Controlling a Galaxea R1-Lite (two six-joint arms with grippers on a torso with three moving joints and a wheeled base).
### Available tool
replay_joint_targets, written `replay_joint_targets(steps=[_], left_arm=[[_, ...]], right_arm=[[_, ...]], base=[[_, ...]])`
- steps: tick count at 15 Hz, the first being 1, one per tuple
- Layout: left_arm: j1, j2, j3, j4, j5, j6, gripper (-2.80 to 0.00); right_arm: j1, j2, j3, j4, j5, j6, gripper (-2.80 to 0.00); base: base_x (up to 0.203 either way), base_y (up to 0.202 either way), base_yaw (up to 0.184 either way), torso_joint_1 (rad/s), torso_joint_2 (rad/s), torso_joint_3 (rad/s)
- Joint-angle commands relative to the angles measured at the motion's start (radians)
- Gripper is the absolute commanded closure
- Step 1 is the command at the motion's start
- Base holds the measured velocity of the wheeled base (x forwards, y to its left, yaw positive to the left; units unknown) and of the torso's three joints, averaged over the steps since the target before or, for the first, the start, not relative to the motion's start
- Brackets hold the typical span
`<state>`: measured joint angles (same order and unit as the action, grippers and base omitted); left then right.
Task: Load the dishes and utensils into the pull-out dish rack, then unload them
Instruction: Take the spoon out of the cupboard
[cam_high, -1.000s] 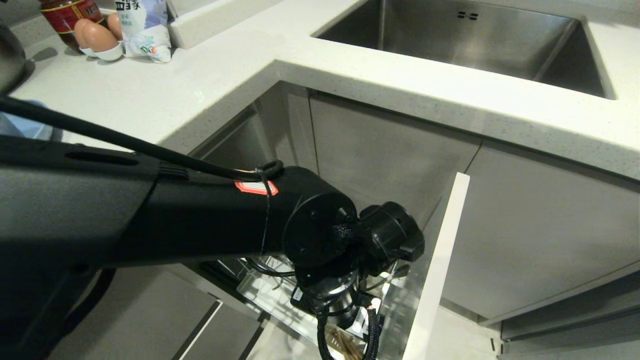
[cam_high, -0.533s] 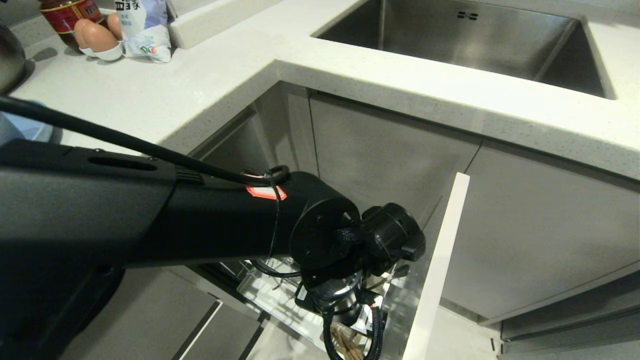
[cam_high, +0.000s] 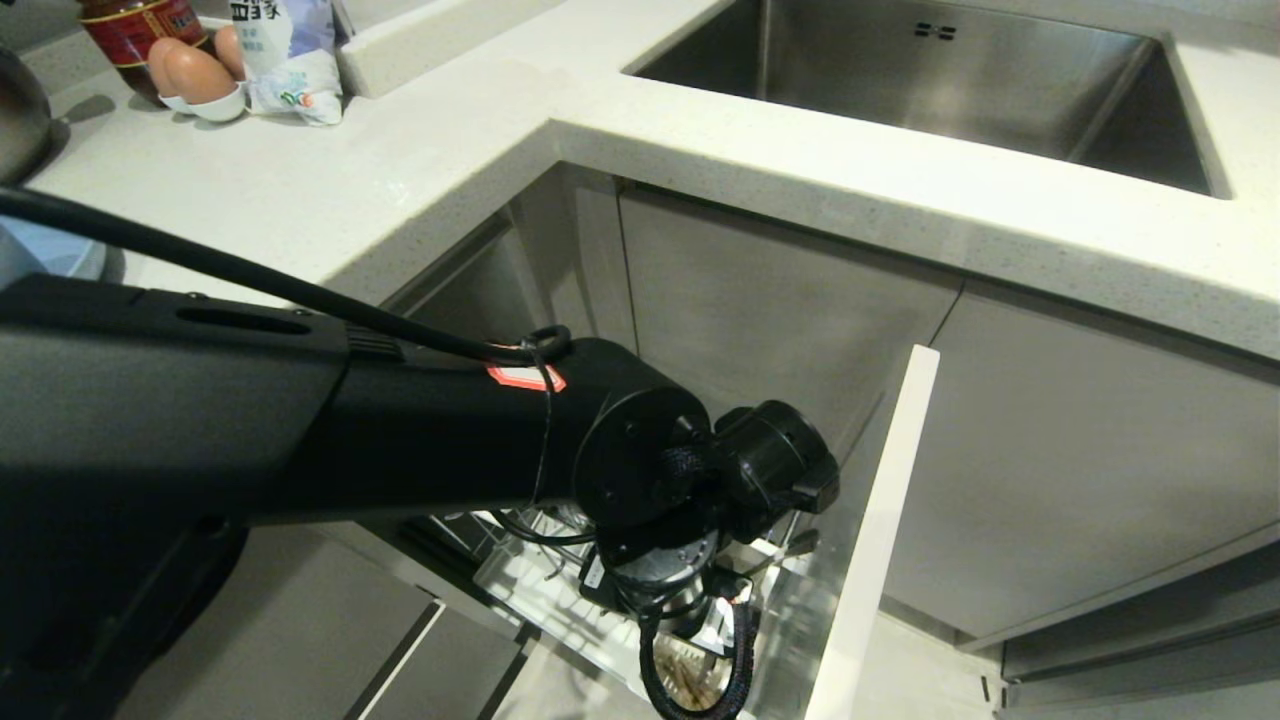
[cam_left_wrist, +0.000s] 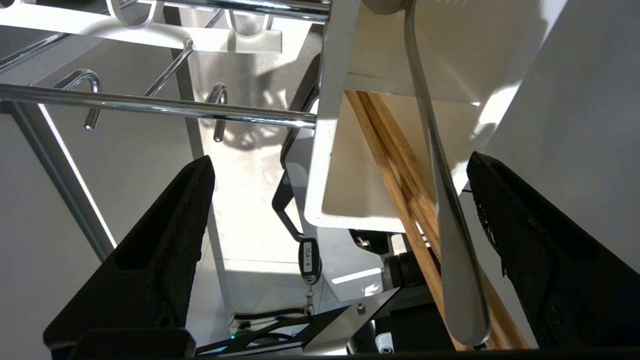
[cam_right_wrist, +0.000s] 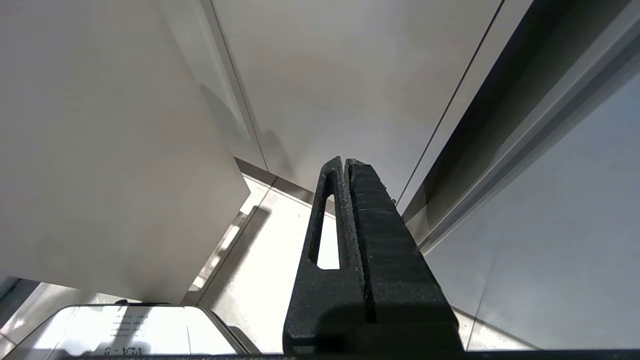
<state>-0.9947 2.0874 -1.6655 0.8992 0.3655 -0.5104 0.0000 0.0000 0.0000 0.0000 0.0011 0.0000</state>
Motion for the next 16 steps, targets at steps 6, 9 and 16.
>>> replay_joint_targets(steps=[6, 9, 16], left_arm=[[0.001, -0.001, 0.004, 0.017, 0.003, 0.004, -2.8], [-0.001, 0.008, 0.003, 0.037, 0.003, 0.007, -2.8], [-0.002, 0.017, 0.003, 0.038, 0.0, 0.007, -2.8]], right_arm=[[0.0, 0.0, 0.0, 0.0, 0.0, 0.0, 0.0], [0.0, 0.0, 0.0, 0.0, 0.0, 0.0, 0.0], [0.0, 0.0, 0.0, 0.0, 0.0, 0.0, 0.0]], base=[[0.0, 0.0, 0.0, 0.0, 0.0, 0.0], [0.0, 0.0, 0.0, 0.0, 0.0, 0.0], [0.0, 0.0, 0.0, 0.0, 0.0, 0.0]])
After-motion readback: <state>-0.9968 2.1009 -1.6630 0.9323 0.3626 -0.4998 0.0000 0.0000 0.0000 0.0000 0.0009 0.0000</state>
